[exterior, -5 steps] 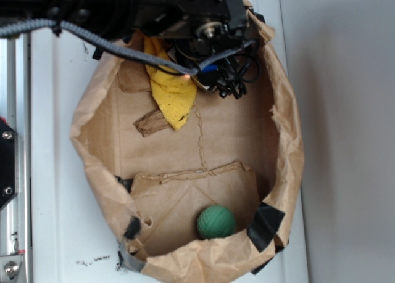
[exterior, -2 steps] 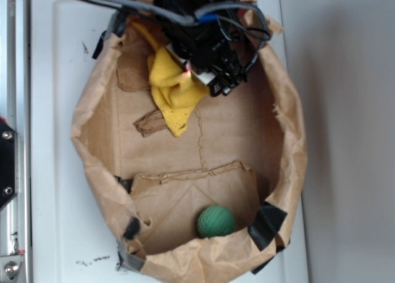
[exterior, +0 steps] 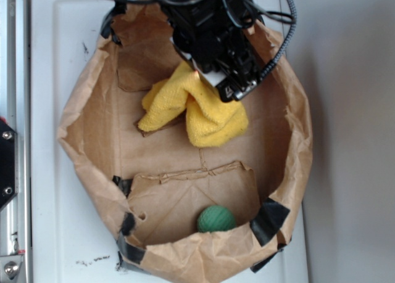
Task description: Grab the yellow cloth.
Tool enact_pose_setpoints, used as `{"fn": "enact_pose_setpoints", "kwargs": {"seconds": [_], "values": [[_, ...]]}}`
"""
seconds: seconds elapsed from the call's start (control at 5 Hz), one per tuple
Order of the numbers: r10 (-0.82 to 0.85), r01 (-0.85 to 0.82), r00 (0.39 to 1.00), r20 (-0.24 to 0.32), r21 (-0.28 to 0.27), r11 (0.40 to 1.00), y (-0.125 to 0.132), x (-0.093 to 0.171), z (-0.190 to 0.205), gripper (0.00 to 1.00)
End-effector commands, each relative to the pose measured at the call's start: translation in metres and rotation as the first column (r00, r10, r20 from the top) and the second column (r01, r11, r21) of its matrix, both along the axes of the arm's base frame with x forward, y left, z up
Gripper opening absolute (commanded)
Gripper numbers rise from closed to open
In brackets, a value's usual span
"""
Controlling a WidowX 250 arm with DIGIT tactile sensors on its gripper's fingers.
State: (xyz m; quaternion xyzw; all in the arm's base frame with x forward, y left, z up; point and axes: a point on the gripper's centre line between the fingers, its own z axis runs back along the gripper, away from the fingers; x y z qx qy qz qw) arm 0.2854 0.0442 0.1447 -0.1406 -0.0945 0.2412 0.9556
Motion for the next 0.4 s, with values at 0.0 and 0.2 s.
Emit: {"fn": "enact_pose_setpoints", "kwargs": {"seconds": [0.0, 0.2], "values": [[-0.171, 0.168, 0.984, 0.039, 0.071, 0.983, -0.0035, -0.0129, 0.0168, 0.00], [-0.166, 0.173, 0.984, -0.056, 0.158, 0.972, -0.0084, -0.0187, 0.0153, 0.86]]}}
